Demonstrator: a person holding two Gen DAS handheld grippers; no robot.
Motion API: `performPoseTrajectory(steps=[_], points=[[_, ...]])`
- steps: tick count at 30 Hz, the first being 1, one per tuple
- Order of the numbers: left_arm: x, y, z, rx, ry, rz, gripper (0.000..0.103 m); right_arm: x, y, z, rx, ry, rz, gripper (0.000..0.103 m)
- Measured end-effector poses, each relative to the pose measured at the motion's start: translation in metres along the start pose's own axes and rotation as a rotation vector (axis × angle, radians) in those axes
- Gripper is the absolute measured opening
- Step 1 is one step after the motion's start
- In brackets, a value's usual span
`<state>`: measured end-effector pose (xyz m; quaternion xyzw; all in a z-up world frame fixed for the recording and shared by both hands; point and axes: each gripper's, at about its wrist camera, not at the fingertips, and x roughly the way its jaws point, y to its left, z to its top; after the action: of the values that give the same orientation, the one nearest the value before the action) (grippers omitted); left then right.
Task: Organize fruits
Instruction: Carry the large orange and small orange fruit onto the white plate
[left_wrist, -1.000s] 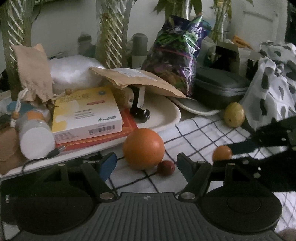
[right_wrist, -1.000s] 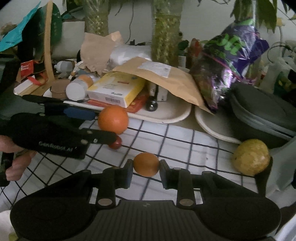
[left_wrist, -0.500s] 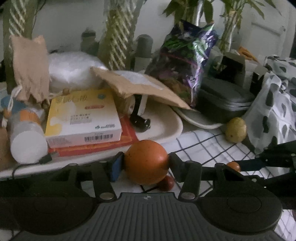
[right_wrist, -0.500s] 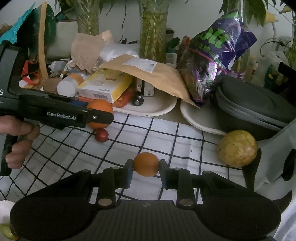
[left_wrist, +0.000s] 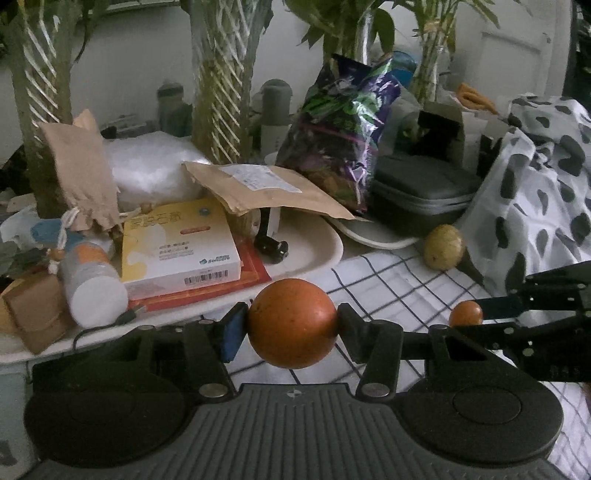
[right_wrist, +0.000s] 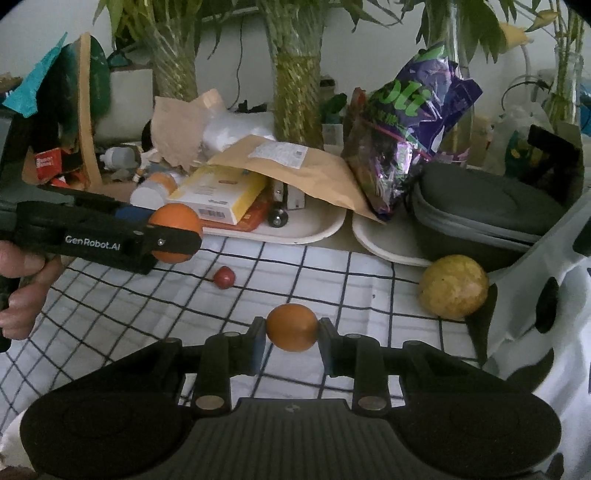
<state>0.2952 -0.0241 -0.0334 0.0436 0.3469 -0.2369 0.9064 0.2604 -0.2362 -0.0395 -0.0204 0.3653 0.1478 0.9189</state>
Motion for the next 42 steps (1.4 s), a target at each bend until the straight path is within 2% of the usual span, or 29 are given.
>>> performPoseTrajectory(steps=[9,22,32,42], points=[[-0.044,-0.014,-0.012,0.031,-0.006,-0.008,0.051,-0.032,0.016,-0.012,0.007,-0.023,0.01,0.031],[-0.105,-0.038,-0.048,0.063,0.01,-0.034,0.051,-0.086,0.047,-0.043,0.004,-0.045,0.029,0.031],[-0.134,-0.049,-0.083,0.059,0.08,-0.058,0.051,-0.117,0.069,-0.068,-0.01,-0.035,0.044,0.031],[-0.138,-0.047,-0.107,-0.037,0.171,-0.094,0.051,-0.137,0.079,-0.091,0.004,0.0,0.039,0.032]])
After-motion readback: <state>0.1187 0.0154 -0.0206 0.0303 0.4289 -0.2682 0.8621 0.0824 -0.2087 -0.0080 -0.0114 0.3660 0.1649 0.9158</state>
